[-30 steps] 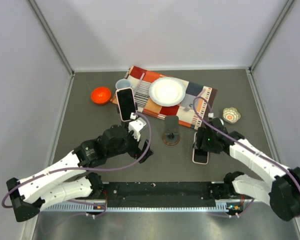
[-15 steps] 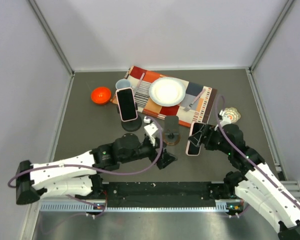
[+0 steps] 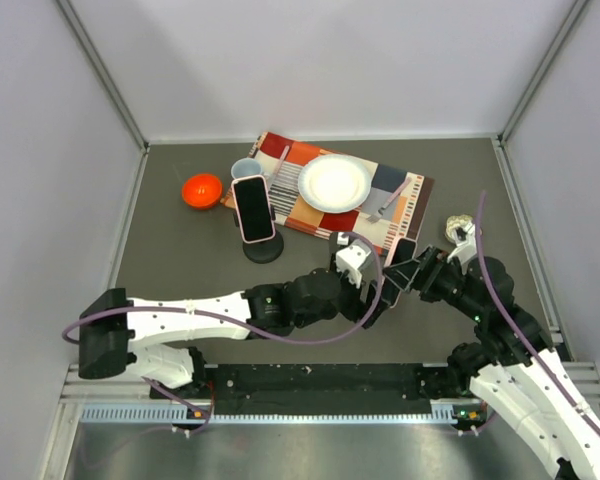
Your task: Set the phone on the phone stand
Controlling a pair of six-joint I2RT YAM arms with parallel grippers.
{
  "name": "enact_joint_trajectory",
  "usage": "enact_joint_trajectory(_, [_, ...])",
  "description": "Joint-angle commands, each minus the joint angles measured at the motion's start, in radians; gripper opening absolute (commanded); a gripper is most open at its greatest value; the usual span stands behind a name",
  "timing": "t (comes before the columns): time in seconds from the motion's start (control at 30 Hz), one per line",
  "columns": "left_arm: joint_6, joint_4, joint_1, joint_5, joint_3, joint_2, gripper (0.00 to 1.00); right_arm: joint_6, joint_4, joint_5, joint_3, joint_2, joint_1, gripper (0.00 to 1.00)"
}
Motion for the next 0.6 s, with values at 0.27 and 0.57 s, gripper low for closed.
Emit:
enact_joint_trajectory(0.27, [-0.029,0.072,-0.003,-0.033,0.152,0.135,0.50,0.067,-0.032,-0.014,0.063,-0.102,0.012,0.00])
enact_joint_trajectory(0.57, [0.007,0.013,-0.002,-0.010,0.155,0.085,0.00,-0.029,-0.033,-0.076,0.129,-0.047,0.009,0.42])
